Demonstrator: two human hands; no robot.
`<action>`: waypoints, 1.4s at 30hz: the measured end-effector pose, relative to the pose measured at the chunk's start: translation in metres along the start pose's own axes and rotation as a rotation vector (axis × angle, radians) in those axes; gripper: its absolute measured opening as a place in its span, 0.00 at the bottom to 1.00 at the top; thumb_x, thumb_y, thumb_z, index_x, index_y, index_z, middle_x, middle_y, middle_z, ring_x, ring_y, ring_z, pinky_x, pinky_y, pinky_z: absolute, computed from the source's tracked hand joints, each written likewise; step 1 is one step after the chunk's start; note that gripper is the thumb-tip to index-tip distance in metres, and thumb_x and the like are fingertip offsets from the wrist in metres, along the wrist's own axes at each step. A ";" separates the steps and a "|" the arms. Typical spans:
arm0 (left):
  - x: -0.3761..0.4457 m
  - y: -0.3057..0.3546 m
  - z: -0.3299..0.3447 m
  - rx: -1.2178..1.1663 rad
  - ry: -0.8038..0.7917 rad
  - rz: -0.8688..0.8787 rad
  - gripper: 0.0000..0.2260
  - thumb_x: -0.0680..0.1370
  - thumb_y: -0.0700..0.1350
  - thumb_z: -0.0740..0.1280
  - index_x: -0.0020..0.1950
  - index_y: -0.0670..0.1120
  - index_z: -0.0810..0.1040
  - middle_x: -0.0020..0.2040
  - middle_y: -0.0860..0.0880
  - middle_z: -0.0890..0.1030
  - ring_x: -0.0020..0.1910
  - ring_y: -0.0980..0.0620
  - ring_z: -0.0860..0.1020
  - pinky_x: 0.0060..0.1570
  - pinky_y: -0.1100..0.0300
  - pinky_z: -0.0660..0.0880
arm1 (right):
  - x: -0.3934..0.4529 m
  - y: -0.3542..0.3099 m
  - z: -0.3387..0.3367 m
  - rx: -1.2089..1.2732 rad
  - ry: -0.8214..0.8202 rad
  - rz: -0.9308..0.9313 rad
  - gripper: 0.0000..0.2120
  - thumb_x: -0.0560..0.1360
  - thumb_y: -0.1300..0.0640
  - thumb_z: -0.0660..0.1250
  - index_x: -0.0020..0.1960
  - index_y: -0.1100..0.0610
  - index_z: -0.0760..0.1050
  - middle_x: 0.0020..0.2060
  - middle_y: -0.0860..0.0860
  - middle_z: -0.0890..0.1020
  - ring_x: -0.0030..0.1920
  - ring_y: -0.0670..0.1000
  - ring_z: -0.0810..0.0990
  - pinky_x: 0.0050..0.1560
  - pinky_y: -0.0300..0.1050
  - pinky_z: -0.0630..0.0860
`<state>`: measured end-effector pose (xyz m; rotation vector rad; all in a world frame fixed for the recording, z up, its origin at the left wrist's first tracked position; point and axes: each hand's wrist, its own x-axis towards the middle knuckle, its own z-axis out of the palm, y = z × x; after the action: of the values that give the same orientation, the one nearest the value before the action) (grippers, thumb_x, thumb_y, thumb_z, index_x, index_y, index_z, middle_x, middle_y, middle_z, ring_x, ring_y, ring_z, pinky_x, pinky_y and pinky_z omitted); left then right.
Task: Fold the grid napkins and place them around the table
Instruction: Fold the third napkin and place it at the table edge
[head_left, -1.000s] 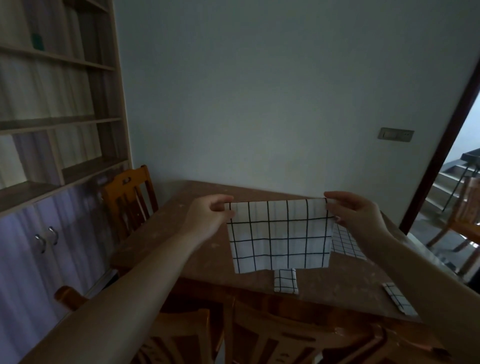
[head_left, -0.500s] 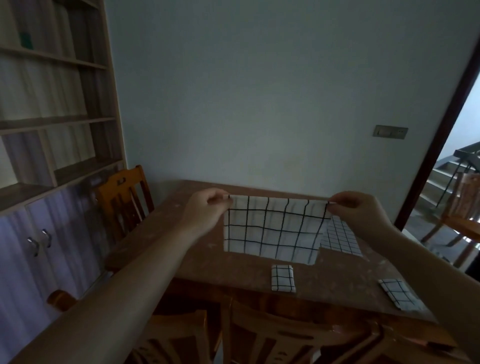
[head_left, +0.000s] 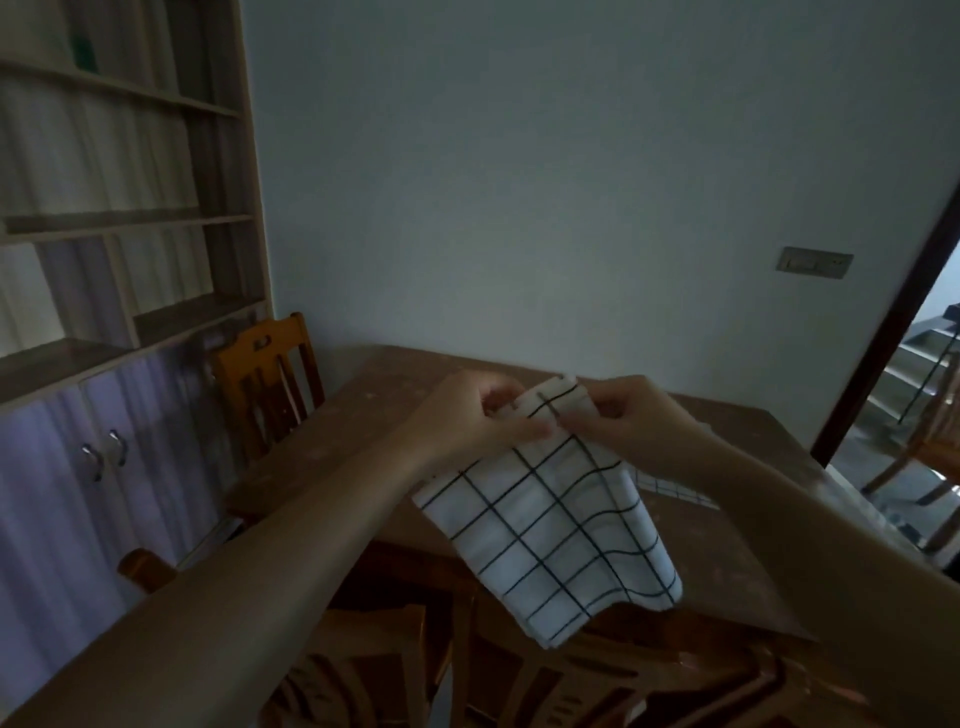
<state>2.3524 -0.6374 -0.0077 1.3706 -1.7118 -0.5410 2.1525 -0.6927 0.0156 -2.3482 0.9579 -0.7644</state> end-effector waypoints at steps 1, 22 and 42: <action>-0.003 -0.004 -0.005 0.067 -0.040 -0.038 0.10 0.70 0.59 0.75 0.43 0.55 0.83 0.39 0.56 0.84 0.39 0.60 0.82 0.38 0.62 0.76 | 0.000 0.004 -0.005 0.085 0.017 0.022 0.04 0.74 0.52 0.70 0.42 0.47 0.84 0.37 0.46 0.86 0.39 0.45 0.85 0.40 0.40 0.78; 0.002 -0.008 -0.015 -0.483 0.272 -0.043 0.09 0.74 0.44 0.73 0.49 0.40 0.85 0.50 0.37 0.84 0.52 0.43 0.82 0.59 0.52 0.76 | 0.000 0.036 -0.029 0.628 0.158 0.174 0.09 0.79 0.61 0.61 0.48 0.61 0.80 0.41 0.55 0.85 0.45 0.55 0.84 0.47 0.49 0.81; 0.006 -0.015 -0.011 -0.500 0.278 -0.022 0.11 0.76 0.43 0.72 0.33 0.52 0.83 0.32 0.56 0.79 0.37 0.58 0.78 0.42 0.68 0.73 | -0.006 0.037 -0.037 0.570 0.052 0.200 0.15 0.79 0.55 0.59 0.52 0.64 0.80 0.50 0.63 0.83 0.52 0.61 0.82 0.55 0.54 0.80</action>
<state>2.3700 -0.6454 -0.0110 1.0464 -1.2320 -0.6988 2.1072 -0.7197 0.0178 -1.7241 0.8419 -0.8815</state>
